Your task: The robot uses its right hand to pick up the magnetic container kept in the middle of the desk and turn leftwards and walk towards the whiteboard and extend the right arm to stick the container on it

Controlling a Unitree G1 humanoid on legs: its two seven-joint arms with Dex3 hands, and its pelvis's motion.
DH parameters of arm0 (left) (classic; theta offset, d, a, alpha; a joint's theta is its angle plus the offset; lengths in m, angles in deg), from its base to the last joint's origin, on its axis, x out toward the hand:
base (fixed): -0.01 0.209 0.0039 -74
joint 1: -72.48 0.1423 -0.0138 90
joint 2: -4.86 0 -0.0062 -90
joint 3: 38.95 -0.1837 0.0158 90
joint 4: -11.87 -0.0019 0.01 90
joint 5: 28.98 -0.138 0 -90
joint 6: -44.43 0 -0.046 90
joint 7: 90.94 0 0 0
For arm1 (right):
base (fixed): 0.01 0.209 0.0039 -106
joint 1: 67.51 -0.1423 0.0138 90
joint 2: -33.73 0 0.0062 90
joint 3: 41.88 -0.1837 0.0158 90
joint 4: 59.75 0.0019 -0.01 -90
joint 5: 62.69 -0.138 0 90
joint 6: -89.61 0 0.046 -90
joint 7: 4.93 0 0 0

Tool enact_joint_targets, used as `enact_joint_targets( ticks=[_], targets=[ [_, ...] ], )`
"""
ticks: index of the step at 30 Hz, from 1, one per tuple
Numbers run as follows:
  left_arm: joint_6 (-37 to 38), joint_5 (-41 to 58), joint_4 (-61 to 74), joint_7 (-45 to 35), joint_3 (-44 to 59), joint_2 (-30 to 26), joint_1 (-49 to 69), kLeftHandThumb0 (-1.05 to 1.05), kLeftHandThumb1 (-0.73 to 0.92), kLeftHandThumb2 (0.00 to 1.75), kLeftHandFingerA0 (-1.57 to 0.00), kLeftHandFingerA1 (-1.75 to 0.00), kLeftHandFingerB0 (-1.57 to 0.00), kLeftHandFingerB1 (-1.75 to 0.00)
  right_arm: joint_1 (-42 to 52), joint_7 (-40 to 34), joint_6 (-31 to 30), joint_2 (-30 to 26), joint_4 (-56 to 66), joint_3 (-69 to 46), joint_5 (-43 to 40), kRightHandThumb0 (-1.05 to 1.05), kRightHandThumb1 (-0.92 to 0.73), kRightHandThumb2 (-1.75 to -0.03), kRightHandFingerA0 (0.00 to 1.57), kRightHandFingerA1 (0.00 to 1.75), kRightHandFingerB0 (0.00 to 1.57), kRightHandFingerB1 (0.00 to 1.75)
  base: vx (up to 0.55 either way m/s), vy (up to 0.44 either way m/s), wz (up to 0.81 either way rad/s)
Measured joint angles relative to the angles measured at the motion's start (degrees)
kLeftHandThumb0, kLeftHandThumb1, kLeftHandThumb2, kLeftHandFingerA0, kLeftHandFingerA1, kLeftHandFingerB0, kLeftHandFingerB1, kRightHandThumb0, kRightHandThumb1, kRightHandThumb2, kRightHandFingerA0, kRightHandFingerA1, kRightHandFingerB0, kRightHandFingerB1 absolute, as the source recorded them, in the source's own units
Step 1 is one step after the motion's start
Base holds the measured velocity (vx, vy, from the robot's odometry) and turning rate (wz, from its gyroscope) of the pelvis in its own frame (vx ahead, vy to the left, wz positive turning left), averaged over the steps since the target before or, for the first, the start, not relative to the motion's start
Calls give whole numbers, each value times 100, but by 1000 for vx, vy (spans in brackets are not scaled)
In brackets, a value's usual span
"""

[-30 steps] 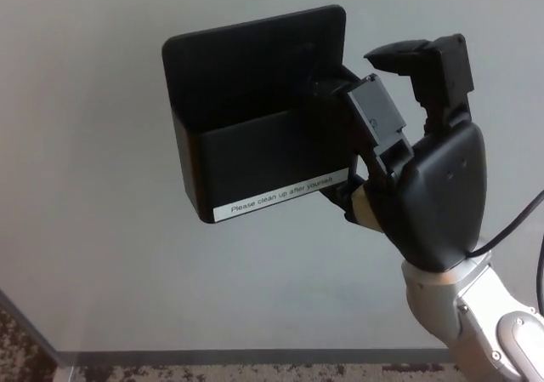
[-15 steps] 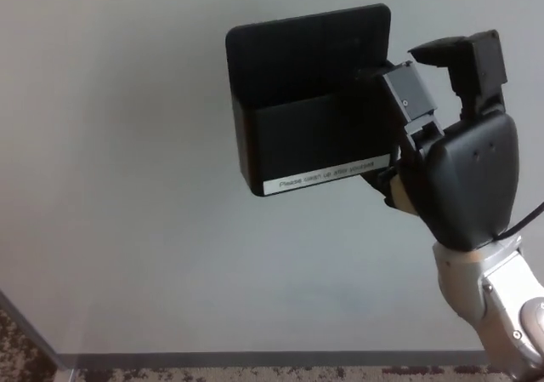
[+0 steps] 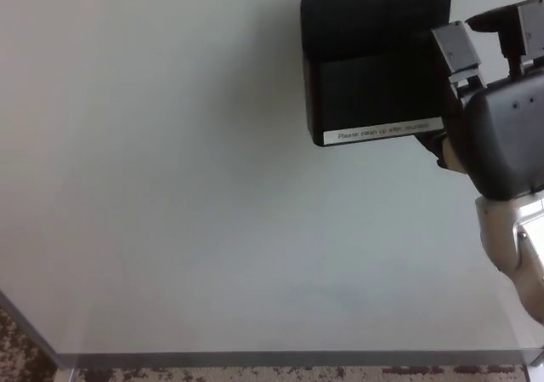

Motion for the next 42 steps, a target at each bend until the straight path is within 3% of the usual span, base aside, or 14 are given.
enact_joint_targets(
  ticks=[8,9,13,14,15,26,27,32,33,34,39,40,41,42],
  targets=[
    [27,-26,-135,3,-2,-5,141,13,60,111,-103,-102,-91,-96,-538,-50,-101,-83,-888,18,-74,-20,-60,-79,103,165,69,139,0,0,0],
    [44,-30,-148,4,-2,-7,153,9,59,114,-100,-101,-94,-96,-597,-56,-117,-92,-954,18,-76,-18,-55,-83,90,173,68,153,0,0,0],
    [101,14,-188,-60,57,-5,197,9,59,114,-100,-101,-94,-96,-926,-112,-194,-177,-1400,48,-73,-18,-55,-83,90,173,68,153,0,0,0],
    [105,23,-197,-73,65,-5,204,13,58,115,-97,-99,-93,-95,-966,-124,-210,-194,-1455,54,-73,-35,-57,-59,91,168,89,91,0,0,0],
    [124,37,-245,-95,87,-7,202,13,57,114,-99,-99,-95,-96,-1037,-117,-249,-212,-1562,61,-76,-40,-50,-59,94,161,92,67,0,0,0],
    [222,118,-474,-173,121,-44,270,11,60,114,-96,-96,-90,-94,-1601,-37,-489,-258,-2331,224,-72,-41,-52,-56,97,157,93,61,0,0,0],
    [223,118,-487,-170,119,-56,280,10,60,113,-99,-99,-91,-94,-1646,-30,-514,-258,-2402,237,-74,-43,-53,-63,97,163,89,75,0,0,0],
    [232,129,-477,-161,127,-57,362,12,60,113,-99,-99,-92,-95,-1914,2,-531,-255,-2784,364,-79,-38,-56,-57,98,164,89,76,0,0,0],
    [237,131,-477,-161,128,-56,368,9,59,113,-101,-100,-92,-96,-1939,6,-540,-255,-2816,380,-79,-40,-54,-56,90,156,85,58,0,0,0],
    [246,133,-477,-161,129,-56,377,8,59,113,-101,-100,-92,-96,-1974,15,-563,-255,-2861,403,-81,-49,-43,-71,98,144,74,63,0,0,0],
    [248,153,-476,-179,129,-25,415,8,59,113,-101,-100,-92,-96,-2048,282,-723,-170,-2877,458,-87,-49,-43,-71,98,144,74,63,0,0,0],
    [248,156,-475,-184,129,-21,418,12,59,107,-106,-101,-90,-93,-2051,324,-747,-156,-2877,463,-89,-41,-61,-61,59,133,56,41,0,0,0],
    [248,159,-475,-187,129,-17,420,12,59,107,-106,-101,-90,-93,-2054,377,-779,-140,-2878,475,-88,-41,-61,-61,59,133,56,41,0,0,0],
    [247,160,-478,-187,129,-16,421,12,59,104,-107,-99,-92,-93,-2060,439,-833,-115,-2882,510,-75,-36,-59,-57,36,63,48,38,0,0,0]
  ],
)
